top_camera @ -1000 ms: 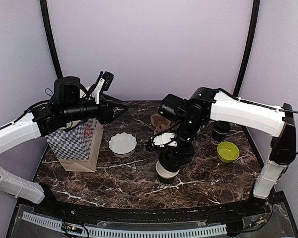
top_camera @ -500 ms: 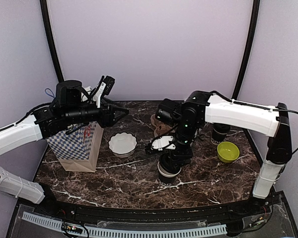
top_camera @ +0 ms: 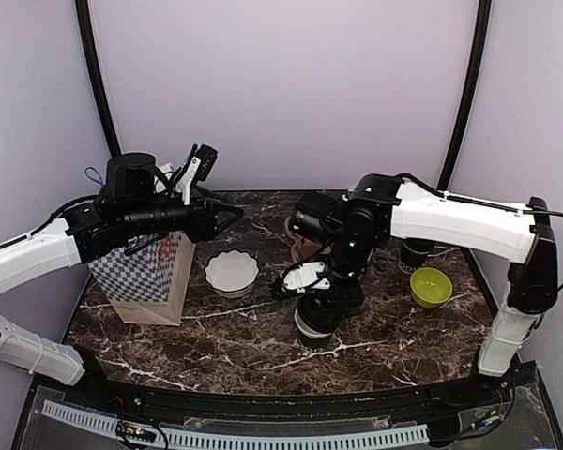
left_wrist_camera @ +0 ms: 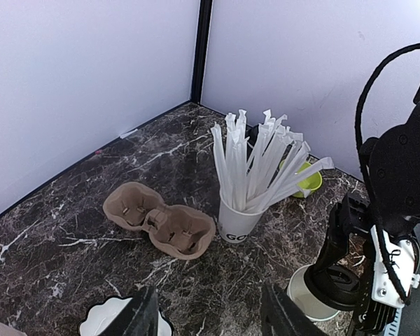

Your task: Pack the takeout coffee

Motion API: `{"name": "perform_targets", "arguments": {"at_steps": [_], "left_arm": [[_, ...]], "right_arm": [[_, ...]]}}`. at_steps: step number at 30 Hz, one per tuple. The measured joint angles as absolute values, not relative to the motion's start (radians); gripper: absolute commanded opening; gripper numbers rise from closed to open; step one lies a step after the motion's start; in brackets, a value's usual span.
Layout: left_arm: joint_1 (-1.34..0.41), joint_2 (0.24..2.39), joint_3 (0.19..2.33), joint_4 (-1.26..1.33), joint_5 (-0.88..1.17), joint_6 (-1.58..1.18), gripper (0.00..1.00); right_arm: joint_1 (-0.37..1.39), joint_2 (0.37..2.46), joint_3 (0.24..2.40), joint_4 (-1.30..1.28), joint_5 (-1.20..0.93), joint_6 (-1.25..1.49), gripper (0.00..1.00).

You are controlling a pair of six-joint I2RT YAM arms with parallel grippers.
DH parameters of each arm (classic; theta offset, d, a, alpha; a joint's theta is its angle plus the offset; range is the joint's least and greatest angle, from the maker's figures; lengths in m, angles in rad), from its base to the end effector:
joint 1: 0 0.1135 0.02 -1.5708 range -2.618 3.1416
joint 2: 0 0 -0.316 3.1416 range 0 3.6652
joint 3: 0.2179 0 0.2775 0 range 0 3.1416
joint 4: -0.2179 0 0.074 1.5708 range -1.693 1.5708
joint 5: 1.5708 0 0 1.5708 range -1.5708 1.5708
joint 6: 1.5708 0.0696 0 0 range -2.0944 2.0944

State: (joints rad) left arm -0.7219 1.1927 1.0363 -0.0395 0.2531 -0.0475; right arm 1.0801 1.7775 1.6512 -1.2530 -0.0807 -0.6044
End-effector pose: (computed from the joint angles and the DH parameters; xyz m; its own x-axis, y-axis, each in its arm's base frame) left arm 0.2279 -0.2239 0.3967 -0.1851 0.1017 -0.9775 0.8162 0.5698 -0.0953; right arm 0.1781 0.3453 0.3074 0.1230 -0.9717 -0.2016 -0.9922 -0.1167 -0.0430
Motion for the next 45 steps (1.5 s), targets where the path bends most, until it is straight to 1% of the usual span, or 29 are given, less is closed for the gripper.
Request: {"name": "perform_targets", "arguments": {"at_steps": [14, 27, 31, 34, 37, 38, 39, 41, 45], "left_arm": [[-0.722, 1.214, 1.037, -0.039, 0.254, -0.047, 0.52], [-0.722, 1.213, 1.037, -0.039, 0.253, -0.047, 0.52], [-0.722, 1.209, 1.034, -0.039, 0.253, -0.047, 0.52], [-0.722, 1.207, 1.031, -0.039, 0.253, -0.046, 0.52], [-0.722, 1.207, 1.029, -0.038, 0.253, -0.046, 0.52], [-0.722, 1.207, 1.028, -0.038, 0.254, -0.046, 0.53], [-0.722, 1.207, 1.027, -0.037, 0.254, -0.046, 0.57], [-0.722, 1.207, 1.026, -0.038, 0.254, -0.046, 0.62], [-0.722, 1.207, 1.026, -0.042, 0.247, -0.056, 0.63]], "right_arm": [[1.084, 1.752, 1.641, -1.253, -0.036, -0.604, 0.6], [1.084, 1.791, 1.641, -1.25, -0.021, -0.601, 0.6], [1.084, 1.796, 1.642, -1.251, -0.017, -0.6, 0.62], [1.084, 1.799, 1.644, -1.251, -0.014, -0.597, 0.66], [1.084, 1.805, 1.654, -1.252, -0.01, -0.593, 0.74], [1.084, 1.807, 1.655, -1.251, -0.01, -0.589, 0.76], [1.084, 1.81, 1.657, -1.251, -0.008, -0.59, 0.78], [1.084, 1.816, 1.66, -1.25, -0.007, -0.59, 0.81], [1.084, 1.822, 1.687, -1.251, -0.01, -0.589, 0.84]]}}
